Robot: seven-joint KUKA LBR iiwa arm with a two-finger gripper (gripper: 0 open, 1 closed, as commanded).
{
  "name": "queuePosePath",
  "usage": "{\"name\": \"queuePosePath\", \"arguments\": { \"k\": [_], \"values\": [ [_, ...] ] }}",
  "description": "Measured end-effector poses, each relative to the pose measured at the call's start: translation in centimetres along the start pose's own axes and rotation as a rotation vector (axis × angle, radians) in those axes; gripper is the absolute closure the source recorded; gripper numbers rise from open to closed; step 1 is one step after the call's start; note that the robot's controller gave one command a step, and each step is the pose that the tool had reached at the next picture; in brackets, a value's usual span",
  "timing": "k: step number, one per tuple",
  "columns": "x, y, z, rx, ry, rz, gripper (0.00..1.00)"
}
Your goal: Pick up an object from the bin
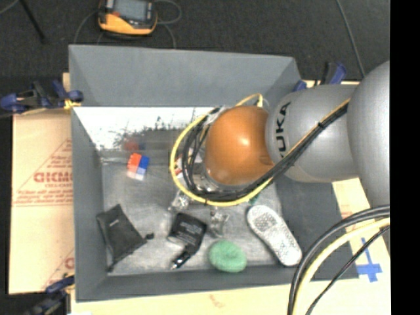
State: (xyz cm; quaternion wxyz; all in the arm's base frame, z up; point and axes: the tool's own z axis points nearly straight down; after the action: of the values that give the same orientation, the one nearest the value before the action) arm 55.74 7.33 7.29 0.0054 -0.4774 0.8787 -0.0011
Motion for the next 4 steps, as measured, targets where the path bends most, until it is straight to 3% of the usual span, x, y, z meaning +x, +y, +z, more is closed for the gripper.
{"name": "queuePosePath", "arguments": {
  "k": [1,2,3,4],
  "values": [
    [0.7,1.6,0.0,0.0,-0.001,0.126,0.0],
    [-2.1,2.7,0.0,-0.001,0.001,-0.859,1.0],
    [-2.3,2.8,0.0,-0.003,0.003,-0.872,1.0],
    [-2.7,1.9,-11.6,-0.011,0.002,-0.872,1.0]
  ]
}}
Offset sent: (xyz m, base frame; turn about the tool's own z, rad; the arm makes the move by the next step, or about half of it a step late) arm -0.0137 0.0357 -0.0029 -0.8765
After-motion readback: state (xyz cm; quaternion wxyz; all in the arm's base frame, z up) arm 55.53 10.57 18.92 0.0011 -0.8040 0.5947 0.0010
